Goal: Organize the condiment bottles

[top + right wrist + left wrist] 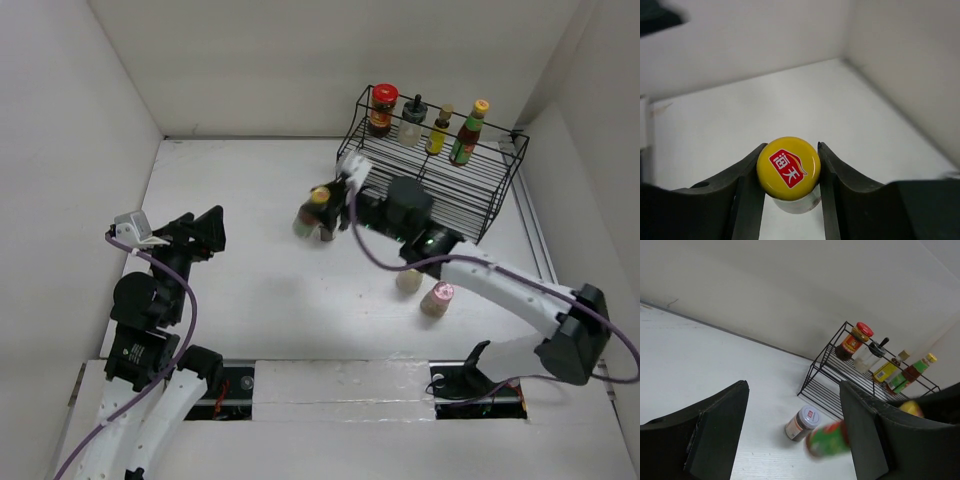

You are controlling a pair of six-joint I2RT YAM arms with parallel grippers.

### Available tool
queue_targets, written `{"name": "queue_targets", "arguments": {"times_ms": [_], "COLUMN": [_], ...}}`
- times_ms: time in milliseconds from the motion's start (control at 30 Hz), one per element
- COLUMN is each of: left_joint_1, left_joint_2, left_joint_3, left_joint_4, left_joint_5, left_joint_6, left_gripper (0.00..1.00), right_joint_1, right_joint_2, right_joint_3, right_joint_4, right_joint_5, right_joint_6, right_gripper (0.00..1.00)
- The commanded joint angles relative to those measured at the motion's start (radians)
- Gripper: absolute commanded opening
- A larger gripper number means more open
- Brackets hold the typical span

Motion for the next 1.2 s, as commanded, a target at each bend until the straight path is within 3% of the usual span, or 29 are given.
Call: {"name": "queue_targets", "arguments": {"times_ms": [0, 200, 333, 567, 867, 1167], "left_joint_1": [-0.005, -0.005, -0.005, -0.005, -0.005, -0.005], "left_joint_2": [-0.022, -0.022, -0.022, -0.013, -0.013, -0.002], "left_joint_3": [0.003, 0.003, 0.003, 0.003, 0.003, 0.003], "left_joint_4": [0.036, 0.036, 0.036, 0.036, 0.036, 0.045], "left_joint_5": [0.023, 0.023, 0.023, 0.014, 0.003, 0.003], "left_joint_6": [0.001, 0.001, 0.001, 0.001, 0.001, 0.001], "left_gripper": [0.69, 0.69, 0.69, 0.69, 0.7, 0.7], "right_joint_1": [-0.17, -0.449, -0.668, -0.859, -0.977, -1.025], "right_joint_2": [-0.146, -0.212, -0.198, -0.097, 0.085, 0.141], "right_joint_3": [0.106, 0.224, 0.314, 0.534, 0.724, 0.724], "right_joint_4": [0.06, -0.011, -0.065, -0.186, -0.232, -0.232], "right_joint_5": [0.291, 0.532, 0.532, 0.494, 0.419, 0.381], "right_joint_6": [-0.061, -0.04, -0.02, -0.011, -0.011, 0.0], "right_gripper": [0.17, 0.17, 0.17, 0.17, 0.17, 0.17]}}
